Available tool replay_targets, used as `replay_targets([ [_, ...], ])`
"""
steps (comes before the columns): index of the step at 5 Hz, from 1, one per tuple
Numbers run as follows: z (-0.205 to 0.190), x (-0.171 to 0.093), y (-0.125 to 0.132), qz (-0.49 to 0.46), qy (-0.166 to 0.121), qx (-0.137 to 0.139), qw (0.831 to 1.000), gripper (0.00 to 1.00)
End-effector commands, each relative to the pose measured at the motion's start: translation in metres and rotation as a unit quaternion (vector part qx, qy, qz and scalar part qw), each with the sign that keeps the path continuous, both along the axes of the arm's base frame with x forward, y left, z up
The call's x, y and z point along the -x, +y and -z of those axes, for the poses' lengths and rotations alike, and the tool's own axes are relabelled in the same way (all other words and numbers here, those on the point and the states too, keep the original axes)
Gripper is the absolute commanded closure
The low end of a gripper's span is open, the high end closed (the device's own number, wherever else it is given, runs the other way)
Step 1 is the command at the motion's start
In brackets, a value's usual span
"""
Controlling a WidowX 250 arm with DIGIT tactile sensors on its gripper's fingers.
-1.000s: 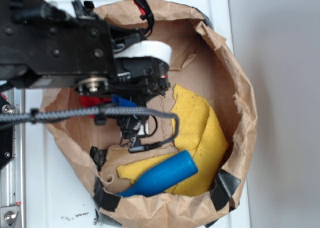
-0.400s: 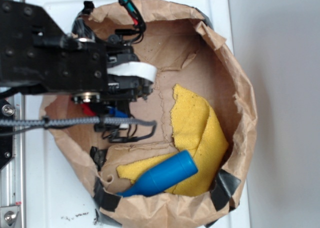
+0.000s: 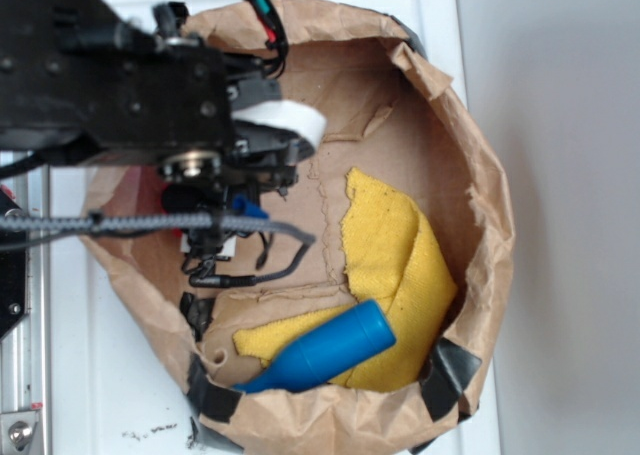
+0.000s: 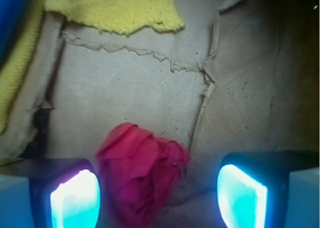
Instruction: Grab the red paper.
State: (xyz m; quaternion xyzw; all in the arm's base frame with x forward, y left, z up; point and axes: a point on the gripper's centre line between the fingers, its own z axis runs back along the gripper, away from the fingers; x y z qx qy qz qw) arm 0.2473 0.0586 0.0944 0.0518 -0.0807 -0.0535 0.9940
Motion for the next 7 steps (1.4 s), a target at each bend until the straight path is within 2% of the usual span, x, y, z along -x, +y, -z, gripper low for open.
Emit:
replay_targets([
  [1,0.003,0.0,0.002,0.007,-0.029,-0.03,0.999,0.0],
  [3,0.022,0.005,-0.014,0.018,-0.025,-0.052,0.998,0.0],
  [4,0.019,0.009,-0.014,0.023,-0.017,-0.037,0.999,0.0],
  [5,0.008,0.009,-0.011,0.033,0.009,-0.008,0.999,0.0],
  [6,-0.006,0.011,-0.008,0.046,0.024,0.001,0.999,0.0],
  [7,-0.014,0.012,-0.006,0.044,0.024,0.024,0.998,0.0],
])
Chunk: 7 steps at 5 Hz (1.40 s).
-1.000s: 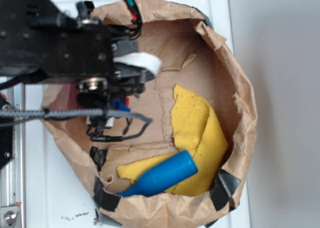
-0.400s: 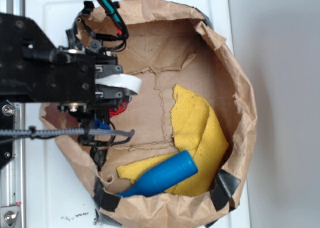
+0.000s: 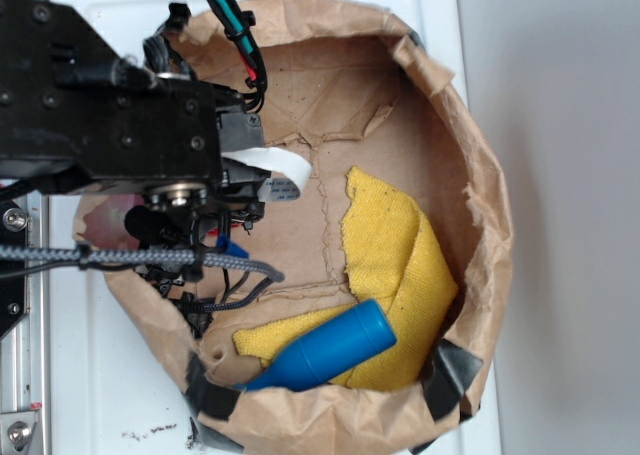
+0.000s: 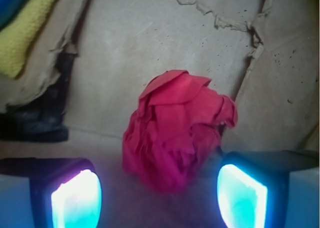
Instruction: Grab the red paper.
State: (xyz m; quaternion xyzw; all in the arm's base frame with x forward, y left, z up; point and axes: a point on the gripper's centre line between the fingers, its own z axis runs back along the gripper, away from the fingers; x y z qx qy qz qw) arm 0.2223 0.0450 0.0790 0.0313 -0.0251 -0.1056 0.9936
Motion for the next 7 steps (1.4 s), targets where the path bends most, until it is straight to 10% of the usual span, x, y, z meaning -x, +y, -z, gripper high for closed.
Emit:
replay_targets([
  [1,-0.028,-0.017,0.004,-0.013,-0.035,0.032,0.999,0.0],
  [7,0.02,-0.024,-0.002,-0.045,-0.072,-0.023,0.996,0.0],
])
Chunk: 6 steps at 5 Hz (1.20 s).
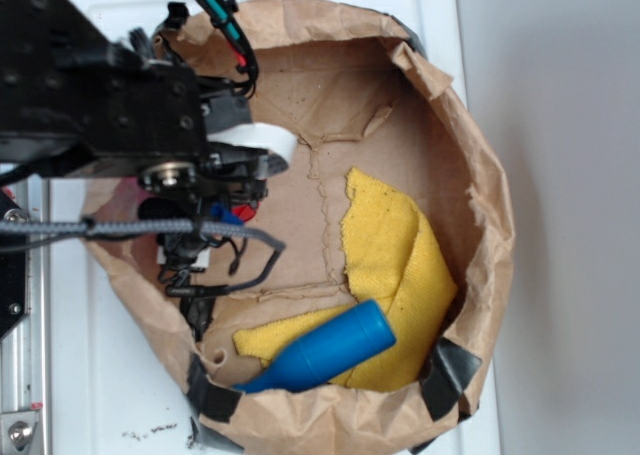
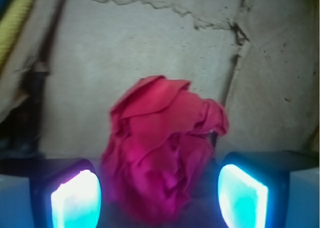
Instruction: Grab the red paper.
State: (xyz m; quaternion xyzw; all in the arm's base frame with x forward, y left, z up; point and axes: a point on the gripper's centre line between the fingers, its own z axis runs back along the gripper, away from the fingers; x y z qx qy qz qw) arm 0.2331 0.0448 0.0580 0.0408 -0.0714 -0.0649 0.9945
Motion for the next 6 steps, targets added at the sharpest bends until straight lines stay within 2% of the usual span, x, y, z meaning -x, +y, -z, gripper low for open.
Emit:
replay_targets([
  [1,0.013,-0.022,-0.003,-0.013,-0.031,-0.037,0.999,0.0],
  [2,0.025,-0.028,-0.004,-0.021,-0.037,-0.05,0.998,0.0],
  [3,0.028,-0.032,-0.003,-0.034,-0.035,-0.051,0.998,0.0],
  [4,0.028,-0.036,-0.002,-0.043,-0.03,-0.049,0.997,1.0],
  [5,0.025,-0.039,-0.003,-0.043,-0.029,-0.047,0.998,1.0],
  [6,0.012,-0.037,-0.005,-0.041,-0.032,-0.03,0.998,1.0],
])
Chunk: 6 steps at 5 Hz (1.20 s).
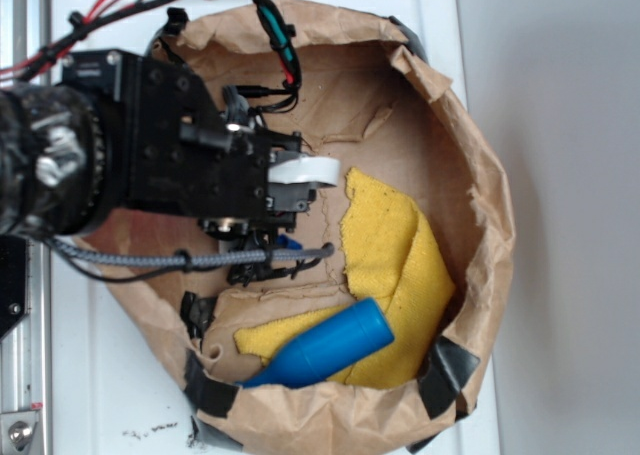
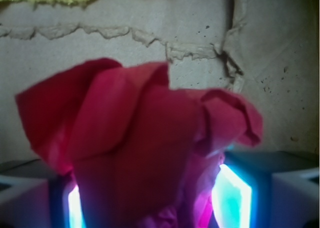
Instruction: Grab the red paper.
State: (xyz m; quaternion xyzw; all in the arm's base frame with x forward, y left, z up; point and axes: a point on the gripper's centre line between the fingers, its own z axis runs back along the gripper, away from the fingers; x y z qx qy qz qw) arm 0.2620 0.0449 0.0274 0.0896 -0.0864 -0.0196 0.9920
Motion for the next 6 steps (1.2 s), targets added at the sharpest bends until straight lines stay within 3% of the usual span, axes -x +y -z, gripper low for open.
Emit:
replay_targets([
  [1,-0.042,-0.004,-0.009,0.011,-0.018,0.042,0.999,1.0],
  [2,-0.09,-0.001,-0.015,0.009,-0.015,0.092,0.996,1.0],
  [5,-0.166,-0.02,-0.042,-0.006,-0.015,0.158,0.987,1.0],
  [6,-0.171,-0.022,-0.046,-0.014,-0.017,0.159,0.987,1.0],
])
